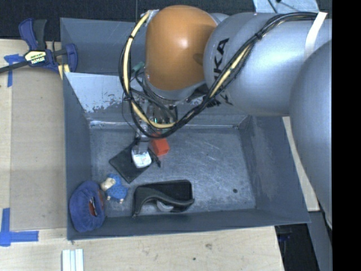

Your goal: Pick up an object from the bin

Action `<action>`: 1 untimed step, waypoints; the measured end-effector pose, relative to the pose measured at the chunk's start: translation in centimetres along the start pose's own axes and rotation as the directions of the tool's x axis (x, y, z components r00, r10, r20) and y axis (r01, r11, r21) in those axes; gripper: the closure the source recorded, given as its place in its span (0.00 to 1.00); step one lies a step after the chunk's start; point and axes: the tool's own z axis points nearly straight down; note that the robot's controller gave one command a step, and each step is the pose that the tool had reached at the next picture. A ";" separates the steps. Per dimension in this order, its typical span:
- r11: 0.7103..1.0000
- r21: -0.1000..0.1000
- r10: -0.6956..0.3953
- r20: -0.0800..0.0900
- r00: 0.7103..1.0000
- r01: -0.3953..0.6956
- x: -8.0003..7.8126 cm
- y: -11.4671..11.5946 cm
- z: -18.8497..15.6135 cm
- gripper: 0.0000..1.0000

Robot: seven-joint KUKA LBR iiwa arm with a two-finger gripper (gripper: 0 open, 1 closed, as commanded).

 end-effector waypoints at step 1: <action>0.999 0.000 0.036 0.004 0.999 -0.036 3.0 -5.1 13.0 0.00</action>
Offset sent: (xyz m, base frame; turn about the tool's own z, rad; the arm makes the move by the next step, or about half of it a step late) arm -0.0295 -0.0491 -0.1262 0.0328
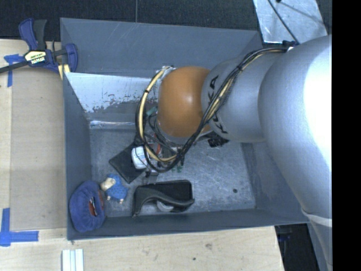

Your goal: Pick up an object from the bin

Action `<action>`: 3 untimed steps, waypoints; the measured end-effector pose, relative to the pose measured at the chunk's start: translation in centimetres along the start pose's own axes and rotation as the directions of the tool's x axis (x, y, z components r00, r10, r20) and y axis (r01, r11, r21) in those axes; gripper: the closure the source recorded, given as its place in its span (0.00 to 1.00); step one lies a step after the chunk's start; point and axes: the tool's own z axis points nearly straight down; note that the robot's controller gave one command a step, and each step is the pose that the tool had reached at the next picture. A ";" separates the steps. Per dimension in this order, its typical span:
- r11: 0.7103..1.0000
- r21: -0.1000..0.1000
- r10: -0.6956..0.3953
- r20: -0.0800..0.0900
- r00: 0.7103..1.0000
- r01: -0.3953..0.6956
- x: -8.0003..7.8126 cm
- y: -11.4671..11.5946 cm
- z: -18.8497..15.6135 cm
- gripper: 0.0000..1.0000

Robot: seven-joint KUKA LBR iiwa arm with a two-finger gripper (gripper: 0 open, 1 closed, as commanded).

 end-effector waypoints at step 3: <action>0.923 -0.004 0.385 0.003 0.923 -0.385 -3.5 5.2 1.0 0.00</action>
Offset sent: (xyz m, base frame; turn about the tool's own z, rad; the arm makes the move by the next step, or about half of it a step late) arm 0.0000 0.0000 0.0000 0.0000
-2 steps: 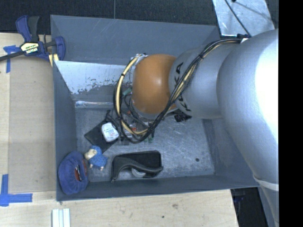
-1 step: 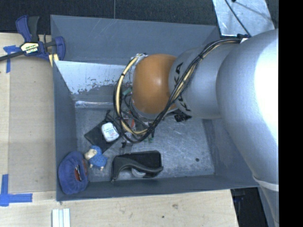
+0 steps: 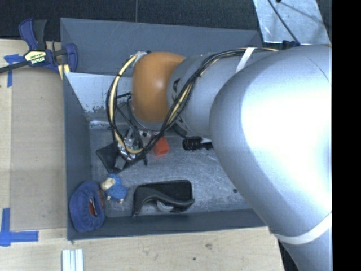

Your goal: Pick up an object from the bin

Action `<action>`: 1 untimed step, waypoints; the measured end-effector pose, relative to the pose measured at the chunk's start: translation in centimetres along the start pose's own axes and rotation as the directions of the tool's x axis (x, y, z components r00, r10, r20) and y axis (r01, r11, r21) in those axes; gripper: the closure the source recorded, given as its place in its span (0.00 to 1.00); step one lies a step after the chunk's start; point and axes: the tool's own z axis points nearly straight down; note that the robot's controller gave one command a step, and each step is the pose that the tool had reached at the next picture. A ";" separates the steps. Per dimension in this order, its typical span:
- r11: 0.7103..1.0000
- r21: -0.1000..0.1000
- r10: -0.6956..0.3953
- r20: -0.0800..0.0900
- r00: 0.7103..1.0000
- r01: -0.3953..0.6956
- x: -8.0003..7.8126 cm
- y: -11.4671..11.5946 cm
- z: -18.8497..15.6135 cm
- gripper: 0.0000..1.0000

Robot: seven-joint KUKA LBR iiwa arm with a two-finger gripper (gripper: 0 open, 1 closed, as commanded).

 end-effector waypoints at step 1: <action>1.000 0.000 0.001 0.003 1.000 -0.001 -0.2 -0.1 -0.2 1.00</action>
Offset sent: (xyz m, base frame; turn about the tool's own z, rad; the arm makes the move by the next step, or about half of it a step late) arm 0.0000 0.0000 0.0000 0.0000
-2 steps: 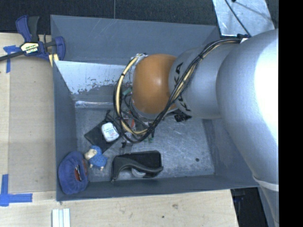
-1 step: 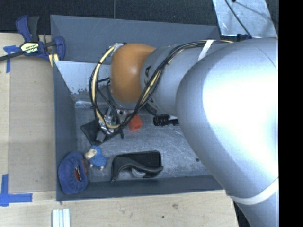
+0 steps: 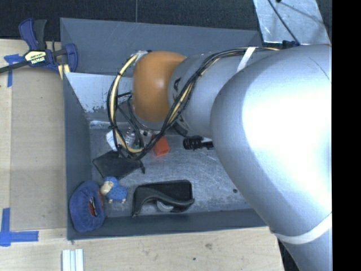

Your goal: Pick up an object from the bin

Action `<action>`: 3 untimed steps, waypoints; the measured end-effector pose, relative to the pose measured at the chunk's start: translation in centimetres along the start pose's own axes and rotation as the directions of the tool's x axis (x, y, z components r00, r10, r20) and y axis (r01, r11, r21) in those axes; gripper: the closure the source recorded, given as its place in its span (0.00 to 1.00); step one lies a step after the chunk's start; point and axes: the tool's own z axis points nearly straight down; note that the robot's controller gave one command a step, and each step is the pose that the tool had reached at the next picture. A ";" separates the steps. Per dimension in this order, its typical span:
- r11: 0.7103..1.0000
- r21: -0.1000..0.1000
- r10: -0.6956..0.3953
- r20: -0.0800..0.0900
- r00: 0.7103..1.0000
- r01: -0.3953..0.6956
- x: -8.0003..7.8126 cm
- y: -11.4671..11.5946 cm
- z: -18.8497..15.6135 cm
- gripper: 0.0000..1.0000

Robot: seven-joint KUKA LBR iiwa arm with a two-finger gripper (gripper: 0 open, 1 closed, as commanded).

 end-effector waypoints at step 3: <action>0.910 -0.006 -0.415 0.009 0.910 0.415 6.7 1.6 -0.2 0.00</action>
Offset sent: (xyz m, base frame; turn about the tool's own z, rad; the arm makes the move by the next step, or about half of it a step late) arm 0.0171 0.0512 0.0135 -0.1539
